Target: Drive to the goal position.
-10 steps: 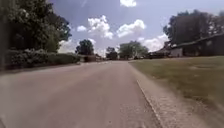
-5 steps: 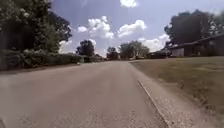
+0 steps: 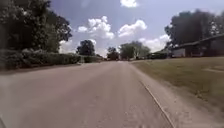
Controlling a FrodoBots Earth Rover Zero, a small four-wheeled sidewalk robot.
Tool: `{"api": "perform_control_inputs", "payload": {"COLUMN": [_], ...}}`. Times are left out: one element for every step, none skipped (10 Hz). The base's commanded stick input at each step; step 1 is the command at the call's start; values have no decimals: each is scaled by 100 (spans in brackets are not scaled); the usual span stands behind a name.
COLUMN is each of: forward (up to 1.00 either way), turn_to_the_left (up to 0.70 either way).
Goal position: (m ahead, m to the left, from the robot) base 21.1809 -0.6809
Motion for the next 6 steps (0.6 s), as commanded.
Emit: {"api": "perform_control_inputs", "payload": {"forward": [70,70,70,70,70,70], "turn_to_the_left": [0,0,0,0,0,0]}}
